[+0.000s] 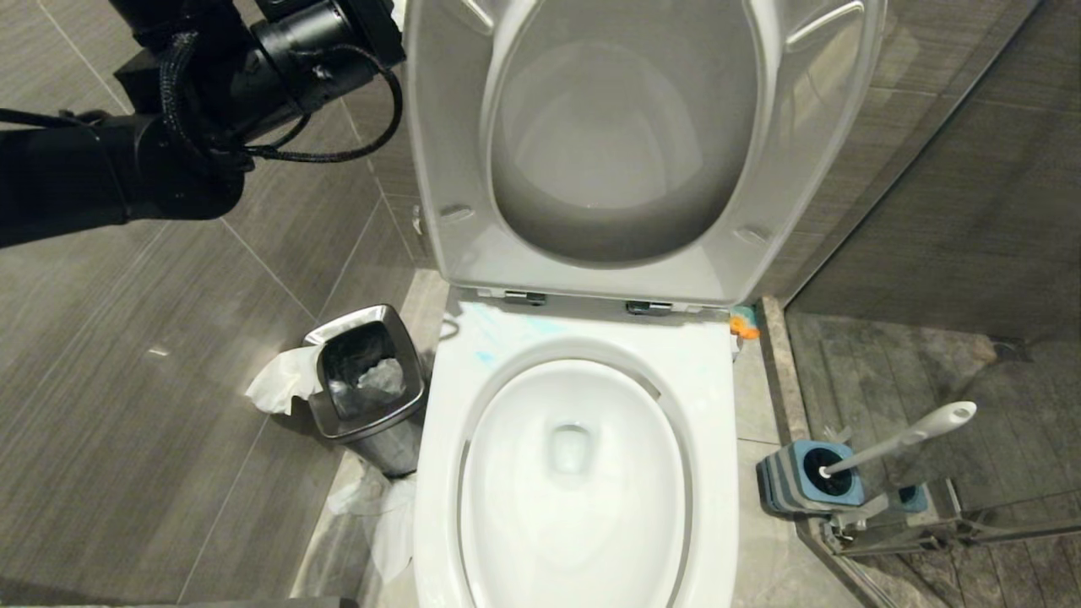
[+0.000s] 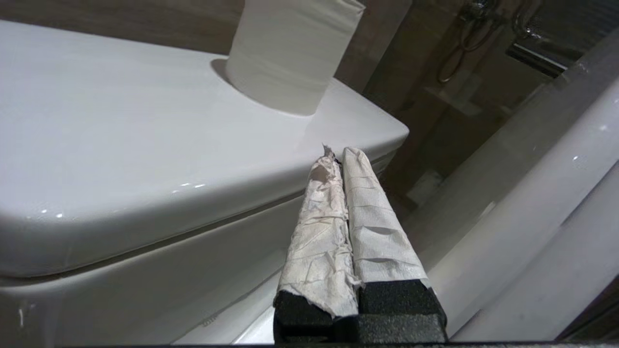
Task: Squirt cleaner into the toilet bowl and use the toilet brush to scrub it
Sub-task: Close the toilet lid
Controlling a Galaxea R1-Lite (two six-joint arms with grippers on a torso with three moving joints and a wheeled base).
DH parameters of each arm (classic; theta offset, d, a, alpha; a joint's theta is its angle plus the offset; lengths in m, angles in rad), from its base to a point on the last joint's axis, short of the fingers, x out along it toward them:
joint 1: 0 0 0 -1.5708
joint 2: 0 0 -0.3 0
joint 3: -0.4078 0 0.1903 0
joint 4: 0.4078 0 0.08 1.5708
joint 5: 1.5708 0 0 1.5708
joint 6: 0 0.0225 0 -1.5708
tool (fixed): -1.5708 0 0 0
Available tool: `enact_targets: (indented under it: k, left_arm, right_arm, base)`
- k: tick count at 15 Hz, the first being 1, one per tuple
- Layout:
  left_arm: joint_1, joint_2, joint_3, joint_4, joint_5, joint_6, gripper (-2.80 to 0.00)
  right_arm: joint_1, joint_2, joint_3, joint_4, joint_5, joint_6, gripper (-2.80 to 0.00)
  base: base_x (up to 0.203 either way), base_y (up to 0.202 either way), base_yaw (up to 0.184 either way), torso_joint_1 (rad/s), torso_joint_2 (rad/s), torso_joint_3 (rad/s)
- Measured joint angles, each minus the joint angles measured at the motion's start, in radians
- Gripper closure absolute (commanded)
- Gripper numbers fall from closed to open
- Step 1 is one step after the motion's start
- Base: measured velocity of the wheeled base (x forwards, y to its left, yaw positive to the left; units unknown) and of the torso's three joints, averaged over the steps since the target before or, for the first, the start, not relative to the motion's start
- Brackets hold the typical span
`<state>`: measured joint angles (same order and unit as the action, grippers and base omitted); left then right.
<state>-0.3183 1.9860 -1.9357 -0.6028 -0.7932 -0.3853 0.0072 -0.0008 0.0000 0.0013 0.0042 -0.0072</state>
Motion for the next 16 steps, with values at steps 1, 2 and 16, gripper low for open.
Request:
enact_targets:
  k: [1, 2, 16]
  left_arm:
    - [-0.002, -0.004, 0.0, -0.002, 0.001, -0.003, 0.0]
    - [-0.002, -0.005, 0.001, -0.002, 0.001, -0.005, 0.0]
    - [0.023, -0.054, 0.116, 0.003, 0.007, -0.003, 0.0]
  right_arm:
    - [0.0, 0.0, 0.0, 0.0, 0.0, 0.0, 0.0]
    - [0.0, 0.0, 0.0, 0.0, 0.0, 0.0, 0.0]
    - [0.0, 0.0, 0.0, 0.0, 0.0, 0.0, 0.0]
  base:
    - [0.0, 0.0, 0.0, 0.0, 0.0, 0.0]
    - [0.0, 0.0, 0.0, 0.0, 0.0, 0.0]
    - [0.0, 0.0, 0.0, 0.0, 0.0, 0.0]
